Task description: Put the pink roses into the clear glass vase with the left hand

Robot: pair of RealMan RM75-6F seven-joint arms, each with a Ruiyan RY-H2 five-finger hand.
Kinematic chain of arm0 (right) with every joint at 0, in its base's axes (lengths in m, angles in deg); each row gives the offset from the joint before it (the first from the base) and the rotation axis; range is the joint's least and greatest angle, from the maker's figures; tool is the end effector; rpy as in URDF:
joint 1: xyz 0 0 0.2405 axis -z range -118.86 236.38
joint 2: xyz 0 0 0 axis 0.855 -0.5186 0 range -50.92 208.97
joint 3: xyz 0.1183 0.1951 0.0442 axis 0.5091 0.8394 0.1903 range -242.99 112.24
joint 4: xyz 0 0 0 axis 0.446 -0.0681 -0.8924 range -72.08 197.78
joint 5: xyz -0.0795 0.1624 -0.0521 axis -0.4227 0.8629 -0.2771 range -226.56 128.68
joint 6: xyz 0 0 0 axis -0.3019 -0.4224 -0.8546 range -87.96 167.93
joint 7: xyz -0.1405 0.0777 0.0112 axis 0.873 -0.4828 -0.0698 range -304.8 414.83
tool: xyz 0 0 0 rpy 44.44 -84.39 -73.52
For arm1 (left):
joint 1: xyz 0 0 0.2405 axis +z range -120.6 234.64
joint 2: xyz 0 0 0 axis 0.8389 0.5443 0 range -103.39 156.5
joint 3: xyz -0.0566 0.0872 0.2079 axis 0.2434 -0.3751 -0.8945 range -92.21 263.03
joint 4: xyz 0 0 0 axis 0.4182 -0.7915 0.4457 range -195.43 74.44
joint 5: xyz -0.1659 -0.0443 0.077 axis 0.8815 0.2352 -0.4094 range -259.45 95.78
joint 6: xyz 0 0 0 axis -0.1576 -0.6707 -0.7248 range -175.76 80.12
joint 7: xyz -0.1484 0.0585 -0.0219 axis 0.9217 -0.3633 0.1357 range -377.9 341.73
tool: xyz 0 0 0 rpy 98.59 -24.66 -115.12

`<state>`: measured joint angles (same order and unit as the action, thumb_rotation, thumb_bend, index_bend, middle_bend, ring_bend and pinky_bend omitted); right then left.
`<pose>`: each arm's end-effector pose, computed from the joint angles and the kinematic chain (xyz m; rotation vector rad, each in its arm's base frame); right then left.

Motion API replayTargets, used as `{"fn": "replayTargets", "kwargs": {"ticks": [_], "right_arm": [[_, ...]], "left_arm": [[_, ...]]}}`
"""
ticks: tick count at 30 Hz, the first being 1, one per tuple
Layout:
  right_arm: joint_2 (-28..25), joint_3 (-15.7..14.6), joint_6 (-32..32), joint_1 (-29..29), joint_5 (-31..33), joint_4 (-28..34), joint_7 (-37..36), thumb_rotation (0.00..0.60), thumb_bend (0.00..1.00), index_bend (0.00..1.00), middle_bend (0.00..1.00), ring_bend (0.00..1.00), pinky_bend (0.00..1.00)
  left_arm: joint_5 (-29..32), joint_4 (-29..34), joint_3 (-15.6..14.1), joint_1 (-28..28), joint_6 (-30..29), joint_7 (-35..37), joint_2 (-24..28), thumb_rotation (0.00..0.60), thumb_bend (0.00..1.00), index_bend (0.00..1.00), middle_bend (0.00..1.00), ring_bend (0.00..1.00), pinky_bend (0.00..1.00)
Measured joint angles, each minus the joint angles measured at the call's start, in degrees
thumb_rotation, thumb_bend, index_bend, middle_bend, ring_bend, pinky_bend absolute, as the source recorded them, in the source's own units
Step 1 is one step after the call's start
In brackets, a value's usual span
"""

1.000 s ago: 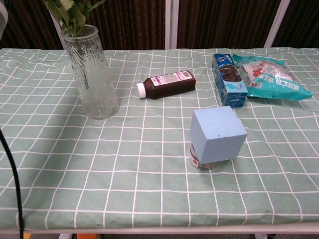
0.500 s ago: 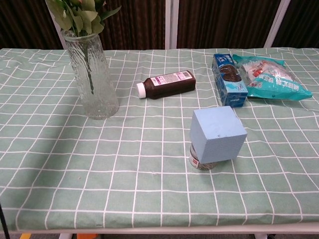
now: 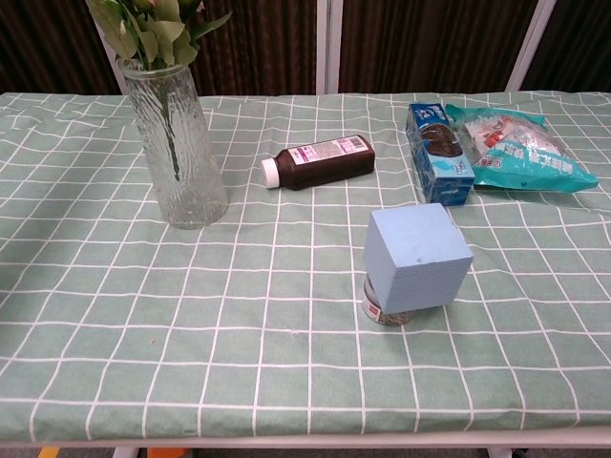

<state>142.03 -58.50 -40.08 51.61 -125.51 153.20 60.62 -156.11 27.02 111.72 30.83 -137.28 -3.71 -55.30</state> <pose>-0.3029 -0.2183 0.1873 1.3124 -0.8555 0.7483 -0.1671 0.3297 0.1822 -0.9123 -0.8844 -1.7533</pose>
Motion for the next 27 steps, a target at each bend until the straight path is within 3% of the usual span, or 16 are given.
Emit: {"fn": "replayTargets", "kwargs": {"ticks": [4, 9, 12, 24, 27], "right_arm": [[-0.5, 0.0, -0.6, 0.4, 0.0, 0.7, 0.6, 0.6, 0.17, 0.0, 0.0, 0.0, 0.0], [-0.7, -0.2, -1.9, 0.8, -1.2, 1.4, 1.0, 0.6, 0.17, 0.0, 0.0, 0.0, 0.0], [-0.5, -0.7, -2.5, 0.9, -3.1, 1.4, 1.2, 0.6, 0.17, 0.0, 0.0, 0.0, 0.0], [4.2, -4.6, -6.7, 1.6, -13.1, -4.0, 3.4, 0.6, 0.17, 0.0, 0.0, 0.0, 0.0], [5.5, -5.3, -8.3, 2.4, -14.5, -5.8, 4.1, 0.6, 0.17, 0.0, 0.0, 0.0, 0.0]], "left_arm": [[-1.7, -1.6, -3.4, 5.3, -0.6, 0.6, 6.3, 0.6, 0.09, 0.01, 0.07, 0.06, 0.19], [-2.7, -1.7, -9.3, 12.0, -0.9, 0.7, 12.0, 0.6, 0.13, 0.18, 0.15, 0.08, 0.15], [-3.5, -1.2, -12.8, 14.1, -0.2, -1.9, 14.1, 0.6, 0.13, 0.2, 0.15, 0.11, 0.16], [-9.4, -0.8, -27.8, 21.0, 3.7, -26.1, 19.6, 0.6, 0.09, 0.17, 0.1, 0.07, 0.12], [-10.0, -0.4, -30.1, 23.0, 4.6, -29.3, 20.3, 0.6, 0.09, 0.15, 0.09, 0.05, 0.11]]}}
